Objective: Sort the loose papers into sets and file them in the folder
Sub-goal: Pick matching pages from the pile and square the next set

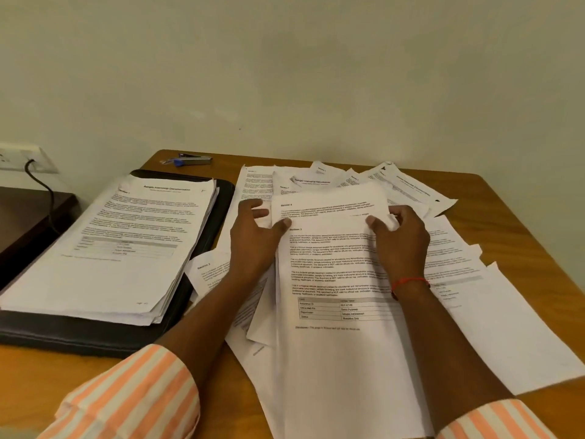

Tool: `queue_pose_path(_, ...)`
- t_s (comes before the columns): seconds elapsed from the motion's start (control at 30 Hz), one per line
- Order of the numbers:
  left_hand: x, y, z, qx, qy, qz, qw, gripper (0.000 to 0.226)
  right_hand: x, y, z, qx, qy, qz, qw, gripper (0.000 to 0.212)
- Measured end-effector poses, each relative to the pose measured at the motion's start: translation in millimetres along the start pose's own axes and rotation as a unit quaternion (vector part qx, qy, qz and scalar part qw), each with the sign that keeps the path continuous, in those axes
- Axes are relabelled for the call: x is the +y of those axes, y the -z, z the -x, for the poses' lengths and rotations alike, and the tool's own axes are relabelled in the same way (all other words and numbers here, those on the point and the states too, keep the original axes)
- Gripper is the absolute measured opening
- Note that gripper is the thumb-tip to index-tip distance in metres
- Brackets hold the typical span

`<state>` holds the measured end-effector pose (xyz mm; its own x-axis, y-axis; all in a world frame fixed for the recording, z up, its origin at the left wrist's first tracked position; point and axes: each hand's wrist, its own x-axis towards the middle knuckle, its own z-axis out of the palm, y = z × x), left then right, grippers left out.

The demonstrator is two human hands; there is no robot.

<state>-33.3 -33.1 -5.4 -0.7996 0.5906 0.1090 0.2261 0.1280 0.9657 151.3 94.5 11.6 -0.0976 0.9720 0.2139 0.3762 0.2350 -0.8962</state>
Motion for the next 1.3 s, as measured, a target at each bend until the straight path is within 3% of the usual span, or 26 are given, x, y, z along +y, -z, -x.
queue_pose_path(0.23, -0.5, 1.8, 0.4, -0.053, 0.049, 0.063, 0.995, 0.033, 5.7, -4.5, 0.2, 0.009, -0.016, -0.019, 1.0, 0.03)
queue_pose_path(0.4, -2.1, 6.1, 1.0, -0.025, 0.017, -0.047, 0.998, 0.038, 10.4, -6.6, 4.7, -0.037, 0.033, 0.179, 0.983, 0.04)
queue_pose_path(0.5, -5.0, 5.7, -0.5, -0.045, 0.03, -0.072, 0.996, 0.039, 16.6, -8.7, 5.9, -0.059, 0.051, 0.221, 0.972, 0.046)
queue_pose_path(0.73, -3.4, 5.6, -3.3, -0.074, 0.041, -0.035, 0.996, 0.02, 17.0, -7.0, 6.0, -0.064, 0.069, 0.238, 0.967, 0.042)
queue_pose_path(1.07, 16.3, 10.8, -9.9, -0.19, 0.097, 0.025, 0.977, 0.026, 20.0, -5.2, 3.5, -0.084, 0.096, 0.259, 0.957, 0.026)
queue_pose_path(1.2, 11.2, 9.0, -17.0, -0.197, 0.085, 0.024, 0.977, 0.025, 19.7, -4.9, 3.9, -0.083, 0.092, 0.261, 0.957, 0.025)
queue_pose_path(1.3, 4.8, 2.5, -36.1, -0.142, 0.089, 0.031, 0.985, 0.031, 21.0, -4.9, 3.2, -0.086, 0.09, 0.264, 0.956, 0.024)
